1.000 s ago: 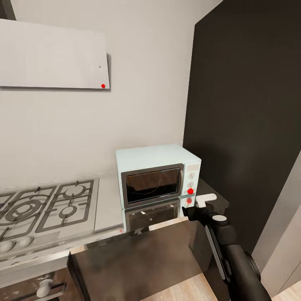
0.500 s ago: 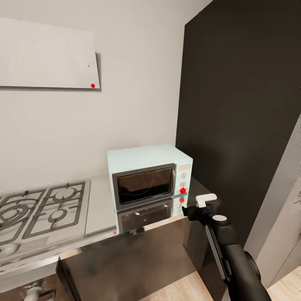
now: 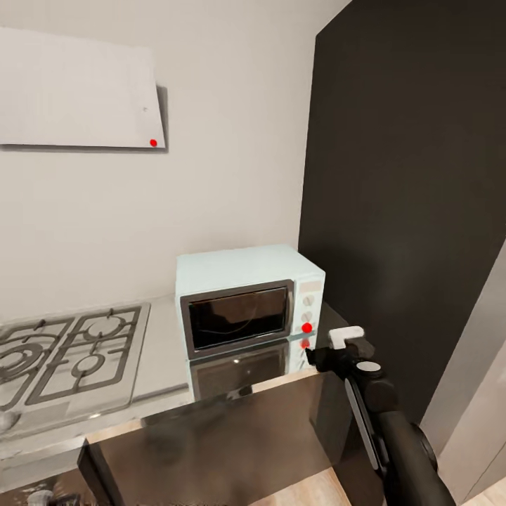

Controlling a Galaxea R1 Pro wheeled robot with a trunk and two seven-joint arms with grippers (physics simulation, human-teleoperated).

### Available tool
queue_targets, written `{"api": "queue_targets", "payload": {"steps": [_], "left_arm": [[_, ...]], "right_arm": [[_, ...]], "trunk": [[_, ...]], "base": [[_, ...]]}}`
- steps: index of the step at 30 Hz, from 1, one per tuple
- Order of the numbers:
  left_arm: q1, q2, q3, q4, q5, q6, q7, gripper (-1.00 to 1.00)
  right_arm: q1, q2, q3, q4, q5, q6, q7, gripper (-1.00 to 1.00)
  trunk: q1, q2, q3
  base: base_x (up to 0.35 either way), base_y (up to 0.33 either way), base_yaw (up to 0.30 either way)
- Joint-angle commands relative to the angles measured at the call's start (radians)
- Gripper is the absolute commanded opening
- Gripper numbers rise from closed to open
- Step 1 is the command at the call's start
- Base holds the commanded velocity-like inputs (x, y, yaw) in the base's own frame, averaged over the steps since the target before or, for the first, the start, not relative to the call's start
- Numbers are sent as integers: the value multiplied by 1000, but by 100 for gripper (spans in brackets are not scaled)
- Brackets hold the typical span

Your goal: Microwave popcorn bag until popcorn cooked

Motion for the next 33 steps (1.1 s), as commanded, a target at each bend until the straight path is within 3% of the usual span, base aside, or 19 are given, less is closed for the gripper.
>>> {"api": "queue_targets", "payload": {"steps": [1, 10, 11, 13, 16, 33], "left_arm": [[-1, 0, -8, 0, 11, 5, -3, 100], [-1, 0, -8, -2, 9, 5, -3, 100], [-1, 0, -8, -2, 9, 5, -3, 100], [-1, 0, -8, -2, 8, 5, -3, 100], [-1, 0, -8, -2, 8, 5, -3, 100], [-1, 0, -8, -2, 8, 4, -3, 100]], "right_arm": [[-1, 0, -1, -2, 11, 5, 10, 100], [-1, -1, -3, -2, 11, -5, 7, 100], [-1, -1, -9, -2, 11, -5, 6, 100], [-1, -1, -64, -1, 9, -5, 11, 100], [-1, -1, -95, 0, 6, -5, 17, 100], [-1, -15, -105, -2, 6, 12, 17, 100]], "trunk": [[0, -1, -2], [0, -1, -5], [0, -1, -5], [0, -1, -6], [0, -1, -6], [0, -1, -6]], "base": [[3, -2, 262], [0, 0, 265], [0, 0, 265], [0, 0, 121], [0, 0, 27], [0, 0, 18]]}}
